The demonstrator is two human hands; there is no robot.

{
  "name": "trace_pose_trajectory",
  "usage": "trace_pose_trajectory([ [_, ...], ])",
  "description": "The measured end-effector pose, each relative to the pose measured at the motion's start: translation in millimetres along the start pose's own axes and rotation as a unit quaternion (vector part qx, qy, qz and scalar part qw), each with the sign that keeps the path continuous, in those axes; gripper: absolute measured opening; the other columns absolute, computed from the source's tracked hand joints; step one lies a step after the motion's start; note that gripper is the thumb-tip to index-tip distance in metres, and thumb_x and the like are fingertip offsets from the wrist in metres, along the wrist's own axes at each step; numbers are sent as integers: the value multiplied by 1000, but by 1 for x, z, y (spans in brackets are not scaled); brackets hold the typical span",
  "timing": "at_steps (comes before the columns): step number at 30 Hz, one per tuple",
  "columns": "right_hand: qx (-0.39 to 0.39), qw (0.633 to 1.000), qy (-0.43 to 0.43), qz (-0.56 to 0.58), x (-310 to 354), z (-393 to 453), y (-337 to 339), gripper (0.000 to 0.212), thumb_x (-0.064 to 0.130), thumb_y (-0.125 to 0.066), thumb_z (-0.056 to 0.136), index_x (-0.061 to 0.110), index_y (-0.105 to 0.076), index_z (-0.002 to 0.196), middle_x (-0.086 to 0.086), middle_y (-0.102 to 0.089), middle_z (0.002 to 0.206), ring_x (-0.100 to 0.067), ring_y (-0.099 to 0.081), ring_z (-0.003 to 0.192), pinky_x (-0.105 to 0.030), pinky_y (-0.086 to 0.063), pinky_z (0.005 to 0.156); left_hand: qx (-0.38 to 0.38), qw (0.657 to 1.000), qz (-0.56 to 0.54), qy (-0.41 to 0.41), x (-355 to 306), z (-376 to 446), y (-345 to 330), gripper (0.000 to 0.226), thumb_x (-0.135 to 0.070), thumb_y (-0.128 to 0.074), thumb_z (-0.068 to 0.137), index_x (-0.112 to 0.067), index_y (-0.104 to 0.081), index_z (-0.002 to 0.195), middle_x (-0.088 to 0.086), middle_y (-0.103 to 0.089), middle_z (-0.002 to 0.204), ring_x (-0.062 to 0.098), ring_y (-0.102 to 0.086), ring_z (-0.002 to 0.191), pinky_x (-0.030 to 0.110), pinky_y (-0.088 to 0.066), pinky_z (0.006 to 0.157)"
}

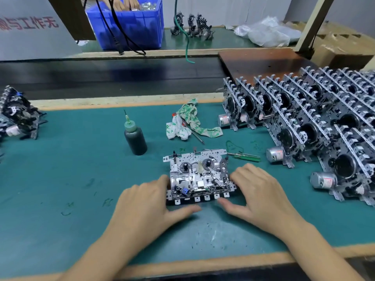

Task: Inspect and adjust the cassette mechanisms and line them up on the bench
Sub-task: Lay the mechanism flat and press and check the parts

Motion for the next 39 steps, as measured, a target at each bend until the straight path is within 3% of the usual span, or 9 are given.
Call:
trace_pose_trajectory([
  [2,-3,1000,9,-4,1,1,0,51,59,-47,79,10,-55,66,1,-52,64,-20,-50,61,-27,-42,56,-45,999,7,6,-2,4,5,82,-96,-2,46,-29,-39,76,-6,-65,76,18,-64,81,32,-31,57],
  [5,-16,1000,17,-6,1,0,3,52,60,-48,79,10,-55,63,1,-50,61,-18,-48,58,-26,-40,53,-119,991,-37,-39,-7,7,15,76,-96,-32,57,-22,-48,59,1,-56,46,25,-60,49,27,-32,43],
  [9,-46,999,14,-14,5,-1,3,48,55,-50,80,11,-51,58,1,-46,54,-18,-45,53,-24,-36,48,-174,978,-84,-76,-11,3,18,59,-81,-44,60,-24,-34,51,0,-42,32,24,-48,31,21,-25,39],
  [15,-21,998,25,45,4,-2,-1,53,62,-57,73,13,-45,59,6,-36,58,-12,-31,58,-21,-22,55,-222,969,-96,-52,-7,4,21,61,-74,-49,60,-16,-39,44,1,-37,30,23,-43,27,20,-26,36],
  [22,-49,999,3,-1,5,-2,-1,50,56,-51,79,12,-46,55,2,-41,51,-15,-36,51,-24,-33,47,-192,957,-143,-162,-10,4,19,57,-74,-55,62,-23,-29,60,-6,-40,38,15,-41,33,25,-38,34],
  [27,-6,999,8,49,2,-3,-7,49,61,-56,72,16,-41,60,8,-33,59,-12,-32,56,-22,-26,53,-226,958,-104,-144,-8,3,16,51,-58,-53,73,-11,-49,52,-1,-39,35,20,-44,30,25,-36,30],
  [32,-16,999,6,30,1,-2,-6,49,58,-54,75,14,-45,58,7,-34,57,-11,-31,55,-21,-25,52,-232,950,-104,-181,-12,-2,19,60,-71,-48,77,-16,-42,54,-2,-37,35,21,-41,30,24,-33,30],
  [35,-28,999,-8,20,0,-2,-5,49,56,-50,78,12,-48,57,4,-40,52,-12,-34,51,-20,-27,51,-228,957,-97,-147,-15,-1,20,64,-81,-50,63,-20,-32,55,-3,-35,35,20,-39,29,22,-28,35],
  [39,-33,998,-23,44,-3,-6,-3,53,61,-51,76,11,-52,59,5,-43,54,-13,-37,52,-23,-32,52,-253,961,-84,-70,-13,1,22,64,-76,-50,63,-15,-38,45,0,-34,32,20,-38,26,19,-21,37],
])
Point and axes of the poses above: each hand's wrist, its own z-axis towards the middle knuckle, its own y-axis out of the back of the hand, x = y × z, the point moved 10 cm from there along z, towards the middle knuckle
